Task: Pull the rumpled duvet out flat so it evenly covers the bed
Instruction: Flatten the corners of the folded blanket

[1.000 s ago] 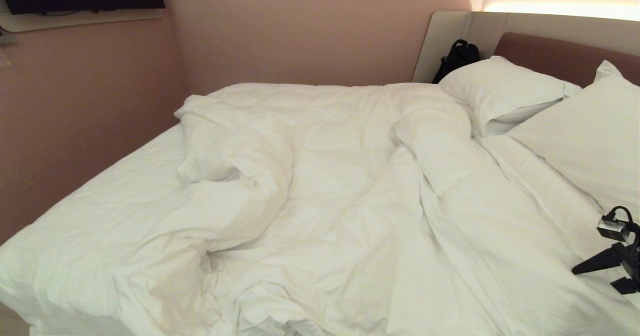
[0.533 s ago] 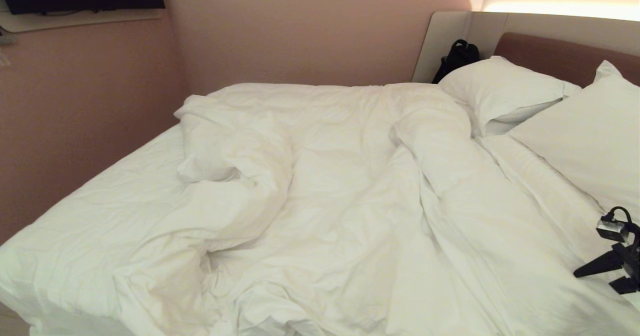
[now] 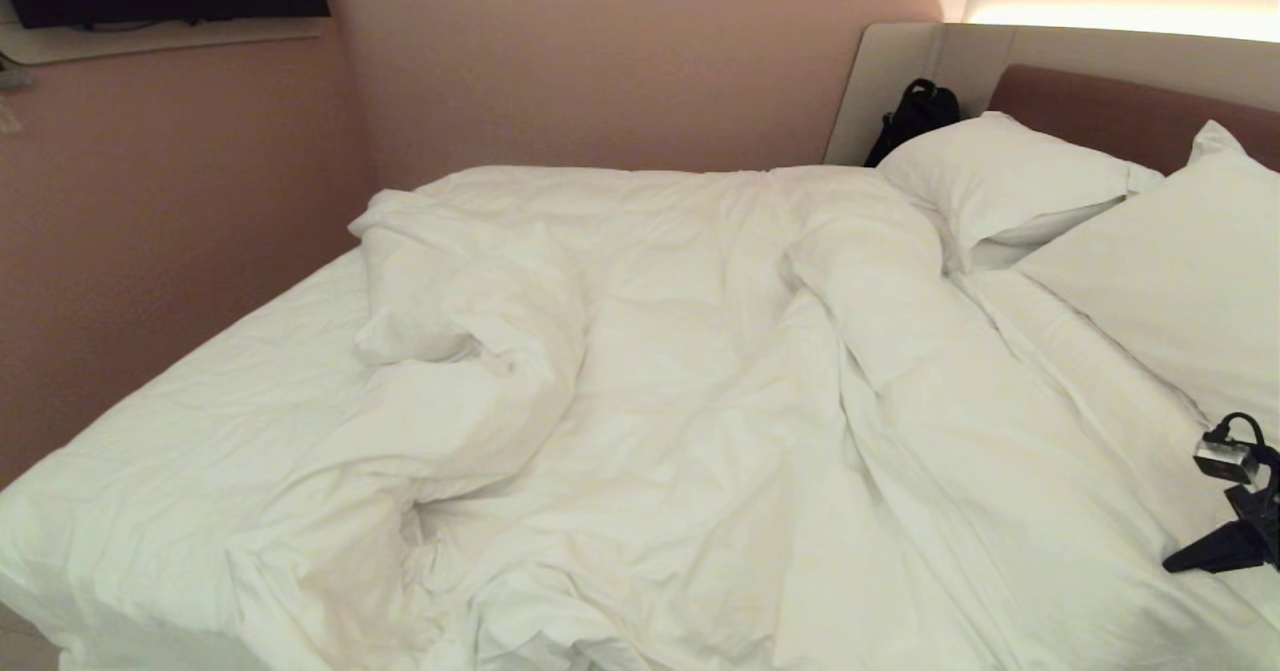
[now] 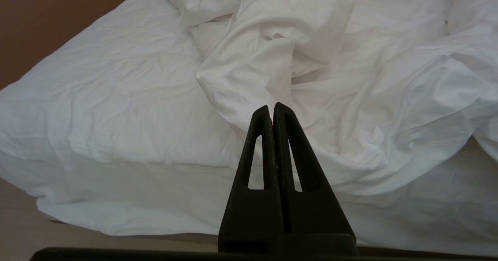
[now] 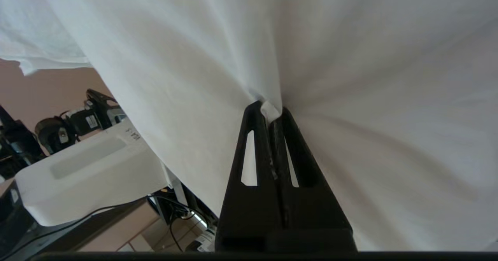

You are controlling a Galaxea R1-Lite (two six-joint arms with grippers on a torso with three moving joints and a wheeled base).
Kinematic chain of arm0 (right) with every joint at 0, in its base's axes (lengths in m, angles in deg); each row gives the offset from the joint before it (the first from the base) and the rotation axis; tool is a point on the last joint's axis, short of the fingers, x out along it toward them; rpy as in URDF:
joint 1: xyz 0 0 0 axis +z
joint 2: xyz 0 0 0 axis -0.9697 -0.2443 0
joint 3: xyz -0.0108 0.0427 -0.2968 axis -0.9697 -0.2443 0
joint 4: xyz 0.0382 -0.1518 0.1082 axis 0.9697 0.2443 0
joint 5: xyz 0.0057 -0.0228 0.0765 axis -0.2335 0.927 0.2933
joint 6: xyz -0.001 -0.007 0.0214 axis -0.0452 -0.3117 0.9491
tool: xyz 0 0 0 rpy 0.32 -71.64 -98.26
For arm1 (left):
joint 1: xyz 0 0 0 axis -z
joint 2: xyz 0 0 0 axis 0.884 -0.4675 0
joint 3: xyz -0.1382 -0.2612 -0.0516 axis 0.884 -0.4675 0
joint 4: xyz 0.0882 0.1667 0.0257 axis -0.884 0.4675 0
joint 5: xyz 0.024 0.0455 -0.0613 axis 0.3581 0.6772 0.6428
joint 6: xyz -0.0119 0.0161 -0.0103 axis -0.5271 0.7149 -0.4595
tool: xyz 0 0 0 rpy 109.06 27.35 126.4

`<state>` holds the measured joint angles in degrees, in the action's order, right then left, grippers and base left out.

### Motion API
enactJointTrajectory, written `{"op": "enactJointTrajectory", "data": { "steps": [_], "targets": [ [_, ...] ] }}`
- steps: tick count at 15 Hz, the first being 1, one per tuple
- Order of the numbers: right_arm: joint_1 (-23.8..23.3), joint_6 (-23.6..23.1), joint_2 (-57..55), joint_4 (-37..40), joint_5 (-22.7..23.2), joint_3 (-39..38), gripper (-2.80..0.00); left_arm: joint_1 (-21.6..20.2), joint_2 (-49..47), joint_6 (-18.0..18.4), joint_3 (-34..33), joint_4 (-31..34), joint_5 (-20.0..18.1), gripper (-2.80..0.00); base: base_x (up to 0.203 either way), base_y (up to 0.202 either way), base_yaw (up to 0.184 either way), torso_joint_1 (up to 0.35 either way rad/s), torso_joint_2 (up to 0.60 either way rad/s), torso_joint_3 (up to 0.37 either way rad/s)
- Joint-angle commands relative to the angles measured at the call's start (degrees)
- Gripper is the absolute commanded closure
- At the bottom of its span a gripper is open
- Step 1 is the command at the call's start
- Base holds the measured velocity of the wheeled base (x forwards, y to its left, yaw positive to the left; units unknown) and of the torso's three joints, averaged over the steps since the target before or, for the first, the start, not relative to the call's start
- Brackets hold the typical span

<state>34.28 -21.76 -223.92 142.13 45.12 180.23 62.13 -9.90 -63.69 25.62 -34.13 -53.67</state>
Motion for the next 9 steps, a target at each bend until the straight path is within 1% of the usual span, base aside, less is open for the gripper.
{"op": "enactJointTrajectory", "data": {
  "steps": [1, 9],
  "targets": [
    [0.0, -0.3, 0.0, 0.5, 0.2, 0.0, 0.0, 0.0, 0.0, 0.0, 0.0, 0.0, 0.0, 0.0, 0.0, 0.0, 0.0, 0.0, 0.0, 0.0],
    [0.0, -0.3, -0.1, 0.3, 0.4, 0.1, 0.0, 0.0, 0.0, 0.0, 0.0, 0.0, 0.0, 0.0, 0.0, 0.0, 0.0, 0.0, 0.0, 0.0]
  ]
}}
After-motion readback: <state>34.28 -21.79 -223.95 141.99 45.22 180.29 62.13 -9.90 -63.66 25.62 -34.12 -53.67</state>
